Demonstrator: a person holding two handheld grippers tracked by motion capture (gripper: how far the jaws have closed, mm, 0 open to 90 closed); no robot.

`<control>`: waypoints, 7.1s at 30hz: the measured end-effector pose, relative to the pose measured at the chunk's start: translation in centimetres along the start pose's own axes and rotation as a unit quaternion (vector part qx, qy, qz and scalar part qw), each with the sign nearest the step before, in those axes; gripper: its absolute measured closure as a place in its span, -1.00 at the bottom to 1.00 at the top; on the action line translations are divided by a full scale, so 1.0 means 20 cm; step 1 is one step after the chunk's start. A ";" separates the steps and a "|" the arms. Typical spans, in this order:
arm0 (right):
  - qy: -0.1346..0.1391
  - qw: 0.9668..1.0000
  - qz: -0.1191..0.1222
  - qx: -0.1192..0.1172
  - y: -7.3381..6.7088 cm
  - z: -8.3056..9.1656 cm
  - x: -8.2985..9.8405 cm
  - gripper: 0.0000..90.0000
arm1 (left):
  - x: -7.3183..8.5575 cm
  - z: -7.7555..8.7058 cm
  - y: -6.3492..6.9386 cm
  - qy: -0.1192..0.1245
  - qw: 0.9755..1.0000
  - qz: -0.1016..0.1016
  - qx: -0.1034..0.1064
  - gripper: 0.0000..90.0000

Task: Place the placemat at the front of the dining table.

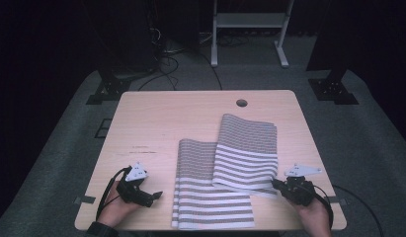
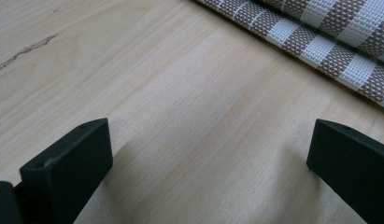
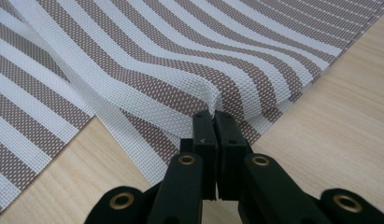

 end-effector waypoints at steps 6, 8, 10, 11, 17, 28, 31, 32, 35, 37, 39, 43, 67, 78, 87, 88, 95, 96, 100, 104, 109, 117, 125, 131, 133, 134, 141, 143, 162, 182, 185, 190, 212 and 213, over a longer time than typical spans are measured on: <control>0.028 1.000 -0.003 -0.001 0.02 0.04 -0.04 0.97 | 0.00 0.00 0.00 0.000 1.000 0.000 0.000 -1.00; 0.034 0.999 -0.001 -0.002 0.02 0.04 -0.05 0.97 | 0.00 0.00 0.00 0.000 1.000 0.000 0.000 -1.00; 0.038 0.999 0.004 -0.003 0.02 0.04 -0.07 0.97 | 0.00 0.00 0.00 0.000 1.000 0.000 0.000 -1.00; 0.040 0.999 0.006 -0.003 0.02 0.04 -0.08 0.97 | 0.00 0.00 0.00 0.000 1.000 0.000 0.000 -1.00; 0.061 0.998 0.008 -0.007 0.02 0.06 -0.14 0.97 | 0.00 0.00 0.00 0.000 1.000 0.000 0.000 -1.00; 0.078 0.997 0.013 -0.012 0.04 0.02 -0.28 0.97 | 0.00 0.00 0.00 0.000 1.000 0.000 0.000 -1.00; 0.076 0.997 0.016 -0.014 0.03 0.00 -0.31 0.97 | 0.00 0.00 0.00 0.000 1.000 0.000 0.000 -1.00; 0.077 0.997 0.018 -0.013 0.04 -0.01 -0.32 0.97 | 0.00 0.00 0.00 -0.001 1.000 -0.001 0.000 -1.00; 0.075 0.997 0.019 -0.015 0.04 -0.02 -0.35 0.97 | 0.00 0.00 0.00 0.000 1.000 -0.001 0.000 -1.00; 0.076 0.997 0.021 -0.016 0.04 -0.04 -0.38 0.97 | 0.00 0.00 0.00 0.000 1.000 -0.001 0.001 -1.00; 0.076 0.997 0.024 -0.015 0.04 -0.05 -0.40 0.97 | 0.00 0.00 0.00 0.000 1.000 -0.001 0.001 -1.00; 0.073 0.997 0.025 -0.018 0.05 -0.08 -0.44 0.97 | 0.00 0.00 0.00 0.000 1.000 -0.005 0.004 -1.00; 0.076 0.996 0.044 -0.026 0.00 -0.17 -0.67 0.97 | 0.01 0.01 -0.01 0.000 1.000 -0.016 0.012 -1.00; 0.081 0.995 0.046 -0.035 -0.03 -0.19 -0.78 0.97 | 0.01 0.01 -0.01 0.000 1.000 -0.018 0.011 -1.00; 0.081 0.994 0.056 -0.037 -0.07 -0.21 -0.86 0.97 | 0.01 0.01 -0.01 0.000 1.000 -0.017 0.011 -1.00; 0.083 0.994 0.058 -0.037 -0.07 -0.21 -0.87 0.97 | 0.01 0.01 -0.01 0.000 1.000 -0.017 0.011 -1.00; 0.080 0.994 0.064 -0.042 -0.11 -0.23 -0.93 0.97 | 0.01 0.01 -0.01 0.000 1.000 -0.018 0.010 -1.00; 0.081 0.994 0.065 -0.042 -0.11 -0.23 -0.94 0.97 | 0.01 0.01 -0.01 0.000 1.000 -0.018 0.011 -1.00; 0.082 0.993 0.068 -0.047 -0.13 -0.24 -0.97 0.97 | 0.01 0.01 -0.01 0.000 1.000 -0.017 0.011 -1.00; 0.081 0.993 0.077 -0.048 -0.16 -0.25 -1.00 0.97 | 0.01 0.01 -0.01 0.000 1.000 -0.017 0.011 -1.00; 0.083 0.992 0.084 -0.052 -0.20 -0.26 -1.04 0.97 | 0.01 0.01 -0.01 0.000 1.000 -0.017 0.011 -1.00; 0.084 0.990 0.098 -0.060 -0.27 -0.28 -1.09 0.97 | 0.01 0.01 -0.01 0.001 1.000 -0.017 0.011 -1.00; 0.087 0.987 0.112 -0.073 -0.35 -0.31 -1.14 0.96 | 0.01 0.01 -0.01 0.000 1.000 -0.018 0.011 -1.00; 0.088 0.985 0.121 -0.085 -0.42 -0.33 -1.18 0.96 | 0.01 0.01 -0.01 0.000 1.000 -0.018 0.011 -1.00; 0.088 0.985 0.121 -0.089 -0.44 -0.33 -1.19 0.96 | 0.01 0.01 -0.01 0.000 1.000 -0.018 0.011 -1.00; 0.089 0.984 0.124 -0.089 -0.45 -0.33 -1.20 0.96 | 0.01 0.01 -0.01 0.000 1.000 -0.018 0.011 -1.00; 0.089 0.982 0.133 -0.103 -0.53 -0.36 -1.23 0.96 | 0.01 0.01 -0.01 0.000 1.000 -0.018 0.011 -1.00; 0.089 0.981 0.136 -0.106 -0.55 -0.36 -1.23 0.96 | 0.01 0.01 -0.01 0.001 1.000 -0.018 0.011 -1.00; 0.089 0.972 0.163 -0.145 -0.75 -0.45 -1.29 0.96 | 0.01 0.01 -0.01 0.000 1.000 -0.017 0.011 -1.00; 0.055 0.970 0.169 -0.168 -0.89 -0.63 -1.28 0.96 | 0.01 0.01 -0.01 -0.001 1.000 -0.018 0.012 -1.00; 0.053 0.969 0.170 -0.170 -0.90 -0.65 -1.28 0.96 | 0.01 0.01 -0.01 0.000 1.000 -0.018 0.012 -1.00; 0.042 0.969 0.170 -0.175 -0.93 -0.71 -1.28 0.95 | 0.01 0.01 -0.01 0.000 1.000 -0.017 0.012 -1.00; 0.038 0.965 0.165 -0.198 -0.95 -0.71 -1.26 0.38 | 0.01 0.01 -0.01 0.000 1.000 -0.018 0.012 -1.00; 0.041 0.966 0.165 -0.194 -0.94 -0.70 -1.25 0.38 | 0.01 0.01 -0.01 0.000 1.000 -0.018 0.012 -1.00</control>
Point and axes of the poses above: each handheld gripper's, and its own axes: z roughly backward along the jaws, x roughly out of its underside, y roughly to its right, the point moved 3 cm from there along -z, roughly forward along the jaws, and after that the axes turned 10 degrees about -y, right-handed, at the moved point
